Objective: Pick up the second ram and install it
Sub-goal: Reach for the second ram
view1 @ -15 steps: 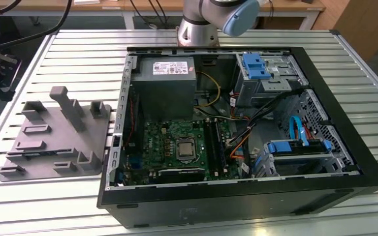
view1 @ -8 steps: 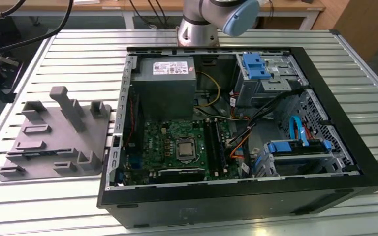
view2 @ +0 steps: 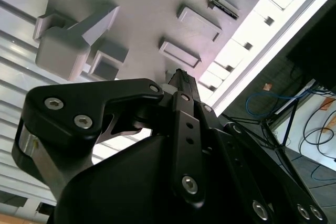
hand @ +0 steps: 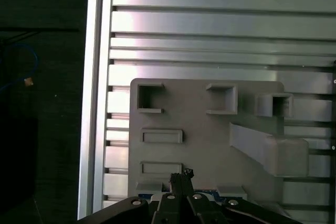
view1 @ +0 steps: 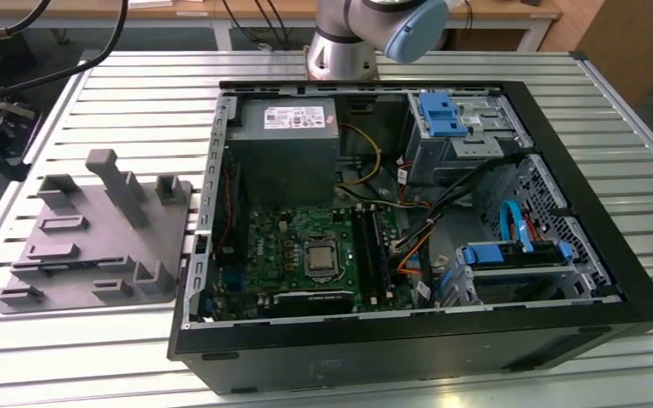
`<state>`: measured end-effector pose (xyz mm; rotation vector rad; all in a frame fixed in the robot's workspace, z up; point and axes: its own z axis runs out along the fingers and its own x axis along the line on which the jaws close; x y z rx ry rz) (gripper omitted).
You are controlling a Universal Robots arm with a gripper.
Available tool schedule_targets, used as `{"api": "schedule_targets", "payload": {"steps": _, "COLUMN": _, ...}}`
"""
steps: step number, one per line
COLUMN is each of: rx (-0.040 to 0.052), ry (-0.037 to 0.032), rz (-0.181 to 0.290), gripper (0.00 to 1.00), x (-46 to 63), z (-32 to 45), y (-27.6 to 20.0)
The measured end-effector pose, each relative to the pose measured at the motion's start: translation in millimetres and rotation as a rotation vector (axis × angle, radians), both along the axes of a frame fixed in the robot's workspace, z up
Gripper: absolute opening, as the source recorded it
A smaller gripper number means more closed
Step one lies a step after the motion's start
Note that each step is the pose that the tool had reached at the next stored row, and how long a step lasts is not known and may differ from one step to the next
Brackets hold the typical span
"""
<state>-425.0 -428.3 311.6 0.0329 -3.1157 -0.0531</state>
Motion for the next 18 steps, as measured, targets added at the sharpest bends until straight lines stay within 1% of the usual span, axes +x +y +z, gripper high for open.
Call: {"api": "schedule_targets", "payload": {"steps": 18, "rx": -0.0001, "ry": 0.0001, "rz": 0.0, "gripper": 0.1, "x": 0.0, "z": -11.8, "y": -2.1}}
